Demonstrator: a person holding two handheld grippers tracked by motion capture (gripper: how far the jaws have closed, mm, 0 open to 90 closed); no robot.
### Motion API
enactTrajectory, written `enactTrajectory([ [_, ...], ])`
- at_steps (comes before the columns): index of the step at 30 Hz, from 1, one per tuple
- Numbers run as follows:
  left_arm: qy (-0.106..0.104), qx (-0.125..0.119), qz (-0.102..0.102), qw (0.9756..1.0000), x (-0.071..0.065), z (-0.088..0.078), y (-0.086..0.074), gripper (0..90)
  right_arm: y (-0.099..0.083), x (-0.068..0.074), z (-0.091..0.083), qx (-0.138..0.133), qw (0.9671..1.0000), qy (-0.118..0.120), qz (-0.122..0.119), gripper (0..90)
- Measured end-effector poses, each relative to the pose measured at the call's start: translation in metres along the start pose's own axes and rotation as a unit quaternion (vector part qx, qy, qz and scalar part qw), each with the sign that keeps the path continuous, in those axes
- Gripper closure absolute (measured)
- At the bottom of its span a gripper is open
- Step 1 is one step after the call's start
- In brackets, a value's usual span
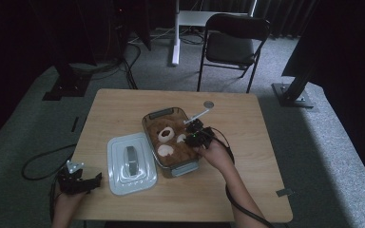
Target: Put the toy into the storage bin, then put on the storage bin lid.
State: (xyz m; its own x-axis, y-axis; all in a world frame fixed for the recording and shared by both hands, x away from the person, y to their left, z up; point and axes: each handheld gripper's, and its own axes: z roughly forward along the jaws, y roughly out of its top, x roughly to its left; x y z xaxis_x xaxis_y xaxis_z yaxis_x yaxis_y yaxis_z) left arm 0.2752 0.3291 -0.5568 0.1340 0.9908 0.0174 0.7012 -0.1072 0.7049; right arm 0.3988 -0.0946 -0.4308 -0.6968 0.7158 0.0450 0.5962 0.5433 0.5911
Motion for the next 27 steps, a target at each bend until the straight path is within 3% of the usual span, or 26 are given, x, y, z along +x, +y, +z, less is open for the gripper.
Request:
enactTrajectory([
  [1,0.001,0.000,-0.001,1.0000,0.000,0.000,0.000,3.0,-0.001,-0.002,-0.007,-0.017,0.9998,0.009,0.007,74.6],
  [3,0.003,0.002,-0.004,1.0000,-0.002,0.000,0.001,3.0,-0.004,-0.009,-0.032,-0.065,0.9973,0.031,0.013,61.6],
  [5,-0.002,0.015,-0.005,0.9999,-0.004,-0.001,0.003,3.0,-0.006,-0.012,-0.037,-0.078,0.9964,0.030,0.017,57.0],
  [8,-0.012,0.012,-0.020,0.9997,-0.009,-0.009,0.011,3.0,-0.014,-0.024,-0.055,-0.129,0.9905,0.010,0.047,37.9],
  [10,-0.005,-0.001,-0.014,0.9999,-0.017,-0.017,0.018,3.0,-0.019,-0.033,-0.057,-0.134,0.9882,-0.026,0.070,24.4],
  [11,-0.015,-0.005,-0.015,0.9998,-0.021,-0.021,0.022,3.0,-0.026,-0.042,-0.055,-0.138,0.9864,-0.052,0.073,15.3],
  [12,-0.025,-0.006,-0.017,0.9995,-0.024,-0.023,0.024,3.0,-0.026,-0.042,-0.055,-0.138,0.9864,-0.052,0.073,15.3],
  [14,-0.045,-0.008,-0.022,0.9987,-0.034,-0.026,0.030,3.0,-0.032,-0.051,-0.049,-0.133,0.9834,-0.088,0.087,12.3],
  [16,-0.058,-0.006,-0.016,0.9982,-0.046,-0.025,0.035,3.0,-0.038,-0.059,-0.040,-0.128,0.9810,-0.105,0.101,12.3],
  [19,-0.080,0.002,-0.010,0.9967,-0.060,-0.021,0.042,3.0,-0.048,-0.071,-0.023,-0.115,0.9814,-0.085,0.127,12.3],
  [21,-0.082,0.000,0.001,0.9967,-0.068,-0.018,0.046,3.0,-0.050,-0.072,-0.020,-0.113,0.9815,-0.084,0.130,12.3],
  [27,-0.105,-0.005,0.004,0.9944,-0.087,-0.005,0.061,3.0,-0.062,-0.074,-0.001,-0.107,0.9807,-0.091,0.136,12.3],
])
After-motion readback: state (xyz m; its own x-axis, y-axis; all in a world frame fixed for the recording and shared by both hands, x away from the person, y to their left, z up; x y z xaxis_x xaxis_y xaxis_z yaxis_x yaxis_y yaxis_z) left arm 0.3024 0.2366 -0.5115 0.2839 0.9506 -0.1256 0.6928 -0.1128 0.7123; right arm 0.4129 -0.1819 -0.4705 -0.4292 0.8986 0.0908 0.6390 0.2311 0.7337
